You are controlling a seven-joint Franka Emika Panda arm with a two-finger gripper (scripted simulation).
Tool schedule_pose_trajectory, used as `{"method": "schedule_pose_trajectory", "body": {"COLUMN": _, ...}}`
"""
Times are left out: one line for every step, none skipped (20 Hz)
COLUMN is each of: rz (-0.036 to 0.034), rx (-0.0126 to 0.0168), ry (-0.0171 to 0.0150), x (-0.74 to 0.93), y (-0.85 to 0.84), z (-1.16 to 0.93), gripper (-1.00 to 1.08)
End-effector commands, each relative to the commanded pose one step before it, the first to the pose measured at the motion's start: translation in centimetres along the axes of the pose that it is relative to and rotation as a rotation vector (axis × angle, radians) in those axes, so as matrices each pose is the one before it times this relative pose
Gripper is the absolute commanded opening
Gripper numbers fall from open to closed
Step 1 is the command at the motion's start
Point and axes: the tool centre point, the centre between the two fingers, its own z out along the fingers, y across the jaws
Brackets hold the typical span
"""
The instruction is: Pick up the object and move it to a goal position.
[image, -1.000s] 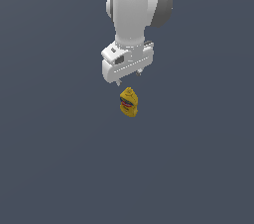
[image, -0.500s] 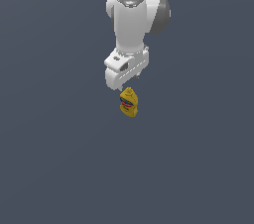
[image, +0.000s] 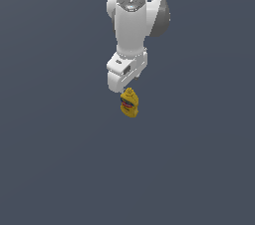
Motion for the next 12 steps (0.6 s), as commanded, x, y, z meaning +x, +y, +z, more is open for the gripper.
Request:
{"method": "schedule_pose_trajectory", "body": {"rz": -0.00015, "rx": -0.00003, "ry": 0.00000, "x": 0.001, "y": -0.001, "z": 0.000, "gripper": 1.00}}
{"method": "schedule_pose_trajectory", "body": {"rz": 0.00000, "rx": 0.00000, "ry": 0.00000, "x": -0.002, "y": 0.000, "z": 0.028, "gripper": 1.00}}
{"method": "schedule_pose_trajectory", "body": {"rz": 0.00000, "rx": 0.00000, "ry": 0.00000, "x": -0.005, "y": 0.001, "z": 0.085, "gripper": 1.00}}
{"method": "schedule_pose_trajectory", "body": {"rz": 0.00000, "rx": 0.00000, "ry": 0.00000, "x": -0.008, "y": 0.001, "z": 0.141, "gripper": 1.00}}
{"method": "schedule_pose_trajectory", "body": {"rz": 0.00000, "rx": 0.00000, "ry": 0.00000, "x": -0.011, "y": 0.001, "z": 0.197, "gripper": 1.00}}
{"method": "schedule_pose_trajectory", "body": {"rz": -0.00069, "rx": -0.00005, "ry": 0.00006, "x": 0.013, "y": -0.024, "z": 0.249, "gripper": 1.00}}
{"method": "schedule_pose_trajectory", "body": {"rz": 0.00000, "rx": 0.00000, "ry": 0.00000, "x": -0.018, "y": 0.001, "z": 0.309, "gripper": 1.00}}
{"method": "schedule_pose_trajectory", "body": {"rz": -0.00069, "rx": -0.00005, "ry": 0.00006, "x": 0.006, "y": -0.024, "z": 0.362, "gripper": 1.00}}
{"method": "schedule_pose_trajectory", "body": {"rz": 0.00000, "rx": 0.00000, "ry": 0.00000, "x": -0.025, "y": 0.000, "z": 0.422, "gripper": 1.00}}
{"method": "schedule_pose_trajectory", "body": {"rz": -0.00069, "rx": -0.00005, "ry": 0.00006, "x": -0.001, "y": -0.025, "z": 0.475, "gripper": 1.00}}
{"method": "schedule_pose_trajectory", "body": {"rz": 0.00000, "rx": 0.00000, "ry": 0.00000, "x": -0.030, "y": 0.001, "z": 0.516, "gripper": 1.00}}
{"method": "schedule_pose_trajectory", "body": {"rz": -0.00069, "rx": -0.00005, "ry": 0.00006, "x": 0.003, "y": -0.021, "z": 0.466, "gripper": 1.00}}
